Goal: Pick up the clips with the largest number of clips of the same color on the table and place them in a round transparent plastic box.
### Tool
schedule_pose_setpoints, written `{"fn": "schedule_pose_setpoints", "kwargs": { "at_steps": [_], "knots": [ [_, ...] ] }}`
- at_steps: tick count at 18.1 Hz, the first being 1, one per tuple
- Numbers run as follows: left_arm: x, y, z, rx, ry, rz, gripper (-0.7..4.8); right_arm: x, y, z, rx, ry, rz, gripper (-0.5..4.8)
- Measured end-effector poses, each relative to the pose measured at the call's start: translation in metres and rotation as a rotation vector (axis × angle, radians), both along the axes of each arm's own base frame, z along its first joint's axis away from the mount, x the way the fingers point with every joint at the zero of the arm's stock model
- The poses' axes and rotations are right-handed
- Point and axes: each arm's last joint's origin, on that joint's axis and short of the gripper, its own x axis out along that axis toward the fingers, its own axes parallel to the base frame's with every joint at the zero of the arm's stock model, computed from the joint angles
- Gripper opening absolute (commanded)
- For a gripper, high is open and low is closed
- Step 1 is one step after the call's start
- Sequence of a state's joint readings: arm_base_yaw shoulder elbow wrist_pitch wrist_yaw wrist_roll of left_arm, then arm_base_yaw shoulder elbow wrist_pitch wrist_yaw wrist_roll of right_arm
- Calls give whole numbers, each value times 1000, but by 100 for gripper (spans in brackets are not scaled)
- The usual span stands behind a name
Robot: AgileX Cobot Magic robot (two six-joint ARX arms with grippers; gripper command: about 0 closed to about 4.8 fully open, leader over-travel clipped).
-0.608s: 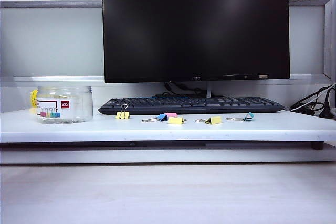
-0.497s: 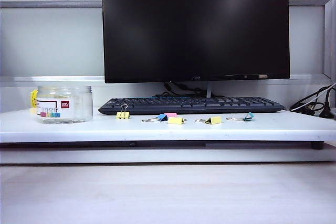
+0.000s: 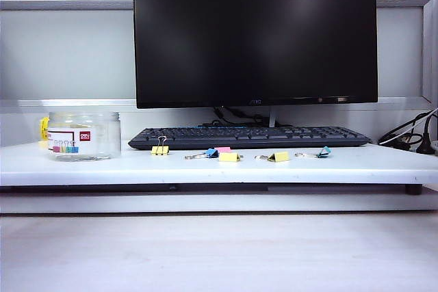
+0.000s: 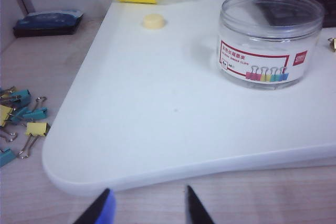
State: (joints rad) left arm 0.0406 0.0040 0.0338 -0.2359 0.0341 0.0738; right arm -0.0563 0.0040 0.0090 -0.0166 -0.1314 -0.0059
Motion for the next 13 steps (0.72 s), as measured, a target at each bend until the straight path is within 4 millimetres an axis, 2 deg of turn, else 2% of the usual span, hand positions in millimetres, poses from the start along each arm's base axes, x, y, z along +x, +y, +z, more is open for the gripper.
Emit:
{"fn": "schedule_pose_setpoints", "kwargs": {
  "at_steps": [13],
  "knots": [
    [0,0,0,-5,-1,-11,183,0,0,0,40,3,0,-1]
  ]
}}
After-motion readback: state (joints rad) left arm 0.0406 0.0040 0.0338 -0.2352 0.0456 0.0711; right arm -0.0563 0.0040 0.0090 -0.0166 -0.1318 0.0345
